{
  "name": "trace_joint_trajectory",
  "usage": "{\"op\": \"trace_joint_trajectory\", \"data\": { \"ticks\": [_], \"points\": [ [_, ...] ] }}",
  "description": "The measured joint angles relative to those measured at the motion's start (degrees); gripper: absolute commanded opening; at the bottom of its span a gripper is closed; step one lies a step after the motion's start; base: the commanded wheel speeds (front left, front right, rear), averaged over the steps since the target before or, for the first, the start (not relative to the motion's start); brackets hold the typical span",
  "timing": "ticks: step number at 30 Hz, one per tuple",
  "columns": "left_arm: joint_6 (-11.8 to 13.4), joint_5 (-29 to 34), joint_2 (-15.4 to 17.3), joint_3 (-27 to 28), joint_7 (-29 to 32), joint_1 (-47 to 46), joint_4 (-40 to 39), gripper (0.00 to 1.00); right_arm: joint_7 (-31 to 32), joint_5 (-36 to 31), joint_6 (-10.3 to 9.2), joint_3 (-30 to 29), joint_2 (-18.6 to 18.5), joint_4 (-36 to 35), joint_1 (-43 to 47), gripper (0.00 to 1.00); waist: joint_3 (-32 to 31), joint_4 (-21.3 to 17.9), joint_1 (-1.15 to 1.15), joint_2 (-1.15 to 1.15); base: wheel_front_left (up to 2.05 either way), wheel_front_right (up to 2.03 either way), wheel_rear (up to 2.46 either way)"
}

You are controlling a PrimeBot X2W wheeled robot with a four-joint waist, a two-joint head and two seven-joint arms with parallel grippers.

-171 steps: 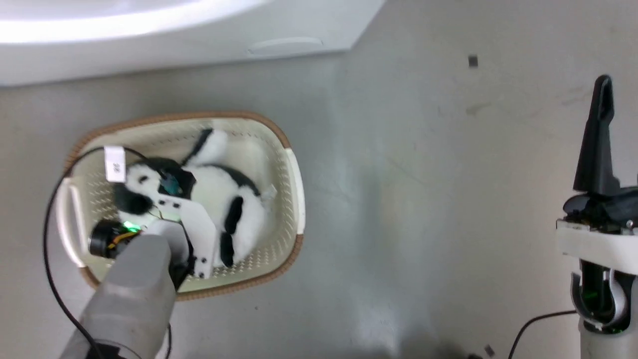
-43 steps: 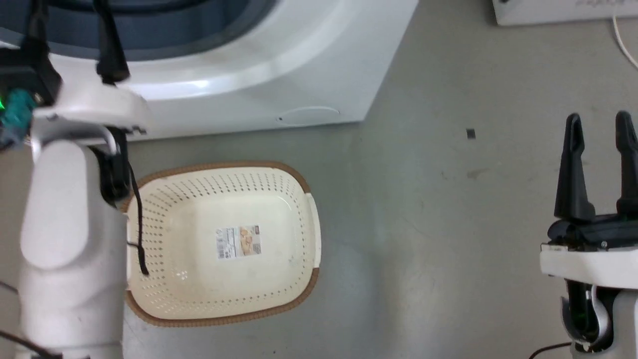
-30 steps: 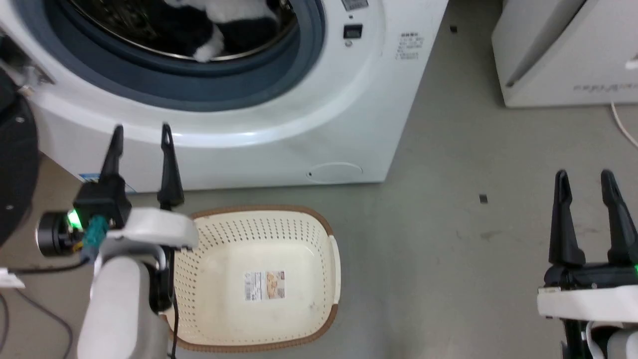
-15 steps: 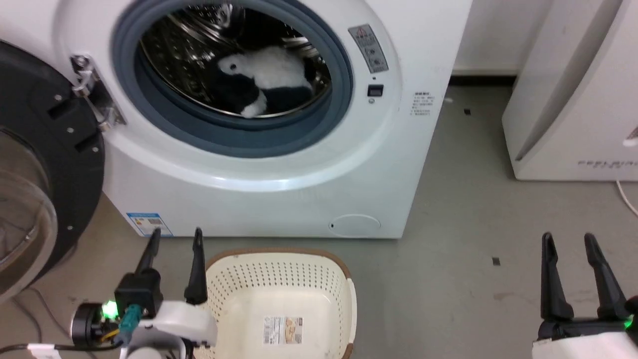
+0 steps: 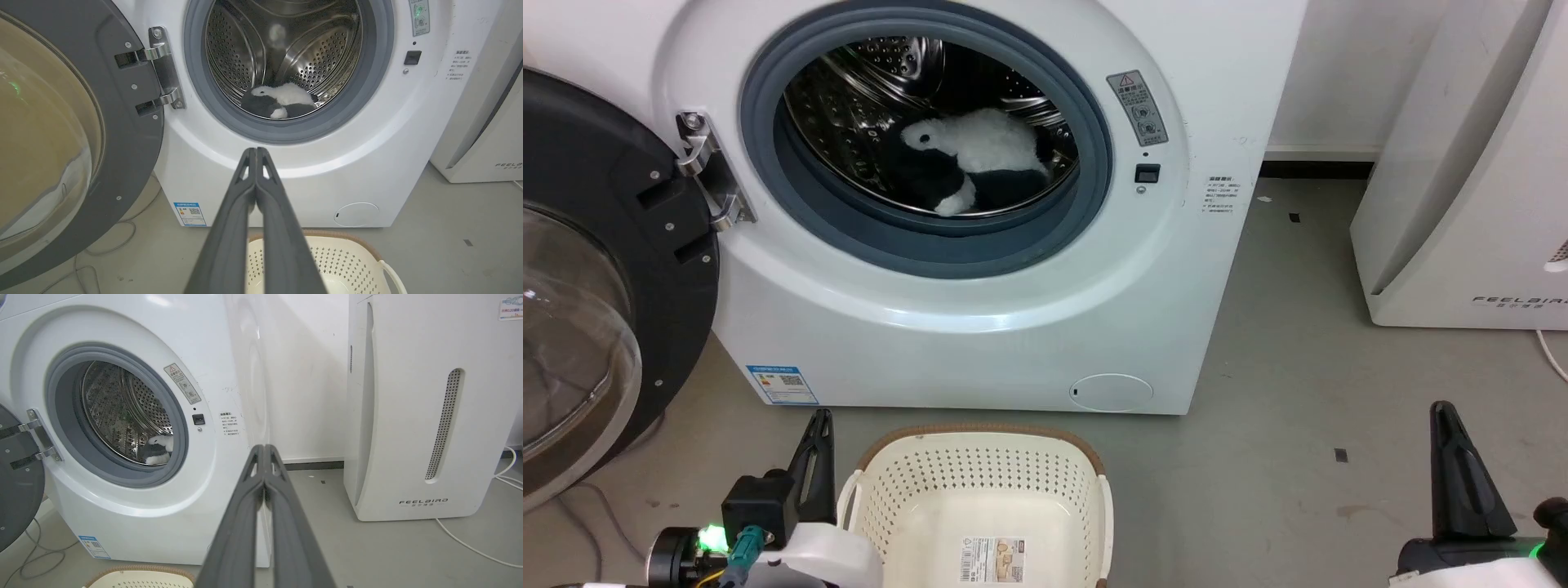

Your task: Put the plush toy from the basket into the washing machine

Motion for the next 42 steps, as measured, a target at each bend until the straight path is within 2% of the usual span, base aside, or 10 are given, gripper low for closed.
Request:
{"op": "trace_joint_trajectory", "data": {
  "ticks": [42],
  "points": [
    [0.0, 0.3, -0.4, -0.2, 4.9, 0.3, -4.6, 0.00, 5.0, -3.2, 0.00, 2.1, 0.0, 0.8, -1.1, 0.00, -0.6, -0.8, 0.01, 0.00, 0.00, 0.00, 0.00]
  ]
}}
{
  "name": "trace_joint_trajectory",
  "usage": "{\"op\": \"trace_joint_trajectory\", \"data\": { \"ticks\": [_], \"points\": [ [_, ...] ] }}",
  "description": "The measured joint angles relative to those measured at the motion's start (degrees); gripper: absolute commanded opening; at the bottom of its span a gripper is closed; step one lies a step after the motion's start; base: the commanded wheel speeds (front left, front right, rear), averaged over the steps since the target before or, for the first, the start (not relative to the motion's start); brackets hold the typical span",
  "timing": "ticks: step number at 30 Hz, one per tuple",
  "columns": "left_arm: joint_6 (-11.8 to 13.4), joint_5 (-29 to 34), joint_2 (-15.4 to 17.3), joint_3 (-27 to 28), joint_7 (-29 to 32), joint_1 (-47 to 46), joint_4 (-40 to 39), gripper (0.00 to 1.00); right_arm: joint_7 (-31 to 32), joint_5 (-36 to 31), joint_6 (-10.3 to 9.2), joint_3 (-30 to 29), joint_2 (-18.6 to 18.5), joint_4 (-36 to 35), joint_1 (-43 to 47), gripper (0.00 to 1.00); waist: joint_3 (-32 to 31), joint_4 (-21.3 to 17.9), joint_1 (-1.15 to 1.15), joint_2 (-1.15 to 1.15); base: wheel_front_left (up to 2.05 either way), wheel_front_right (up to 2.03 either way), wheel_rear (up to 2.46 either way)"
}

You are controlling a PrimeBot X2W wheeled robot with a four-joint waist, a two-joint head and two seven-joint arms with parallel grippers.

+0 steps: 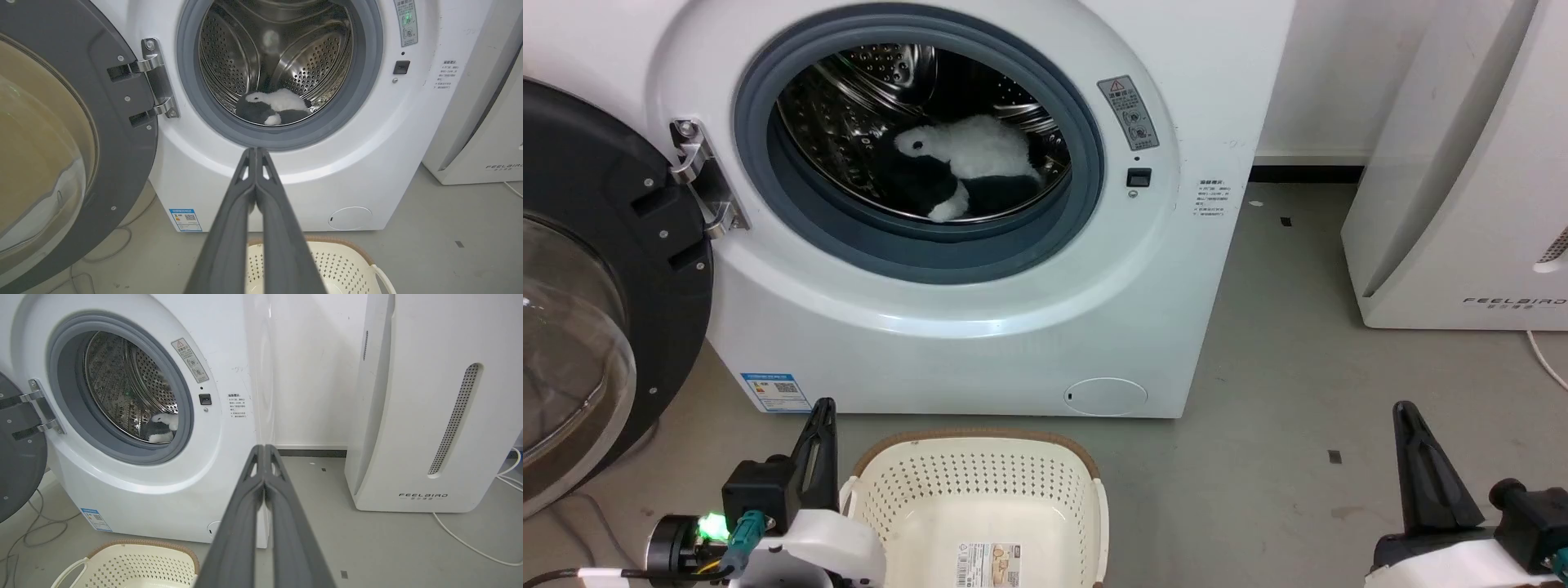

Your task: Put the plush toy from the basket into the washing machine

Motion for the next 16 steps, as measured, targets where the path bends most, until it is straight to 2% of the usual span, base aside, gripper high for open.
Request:
{"op": "trace_joint_trajectory", "data": {
  "ticks": [16],
  "points": [
    [0.0, 0.2, -0.2, -0.1, 1.8, 0.5, -1.8, 0.00, 2.0, -1.7, 0.00, 0.9, 0.0, 0.3, -0.4, 0.00, -0.2, -0.3, 0.00, 0.00, 0.00, 0.00, 0.00]
  ]
}}
